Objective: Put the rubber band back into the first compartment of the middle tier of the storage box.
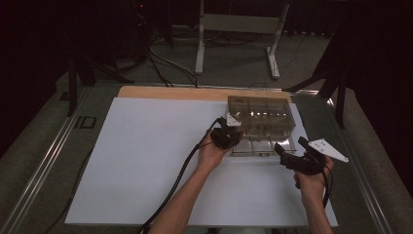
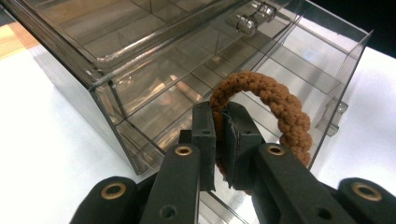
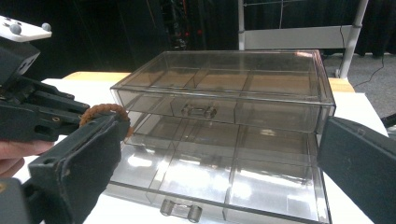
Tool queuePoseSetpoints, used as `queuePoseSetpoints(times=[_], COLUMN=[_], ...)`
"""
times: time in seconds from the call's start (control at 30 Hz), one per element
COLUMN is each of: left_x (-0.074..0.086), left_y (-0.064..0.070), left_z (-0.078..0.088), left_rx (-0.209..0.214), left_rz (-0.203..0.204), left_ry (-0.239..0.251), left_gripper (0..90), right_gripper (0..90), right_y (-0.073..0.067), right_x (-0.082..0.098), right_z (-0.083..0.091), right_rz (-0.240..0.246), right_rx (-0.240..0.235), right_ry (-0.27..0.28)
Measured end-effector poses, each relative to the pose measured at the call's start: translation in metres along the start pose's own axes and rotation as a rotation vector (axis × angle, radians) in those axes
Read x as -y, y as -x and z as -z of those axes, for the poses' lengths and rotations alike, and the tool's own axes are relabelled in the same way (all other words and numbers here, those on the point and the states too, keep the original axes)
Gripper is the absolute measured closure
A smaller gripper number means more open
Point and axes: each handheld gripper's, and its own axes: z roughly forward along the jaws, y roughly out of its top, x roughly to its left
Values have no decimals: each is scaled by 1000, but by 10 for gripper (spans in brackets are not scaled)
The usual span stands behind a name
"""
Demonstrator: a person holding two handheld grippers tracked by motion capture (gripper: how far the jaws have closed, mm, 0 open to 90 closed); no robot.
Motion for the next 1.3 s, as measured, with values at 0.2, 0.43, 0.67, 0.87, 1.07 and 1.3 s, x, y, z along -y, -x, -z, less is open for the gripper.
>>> queuePoseSetpoints(times=[0.2,0.43,0.67,0.87,1.07,1.3], left_x=[1,1,2,2,3,3], left_y=[1,0,0,1,1,4], left_z=[-2,-2,-3,-3,-4,-4], left_rx=[-4,-10,-13,-13,-11,-13], left_rz=[-6,-17,-21,-25,-32,-49], left_ry=[-8,-17,-23,-25,-35,-42], left_gripper=[849,847,843,839,835,835], right_gripper=[0,0,0,0,0,0], right_y=[0,0,0,0,0,0], right_x=[0,0,0,0,0,0], right_z=[0,0,0,0,0,0], right_rz=[0,-1,-1,-2,-3,-2], right_rx=[0,0,1,0,0,0], right_ry=[0,-1,-1,0,1,3])
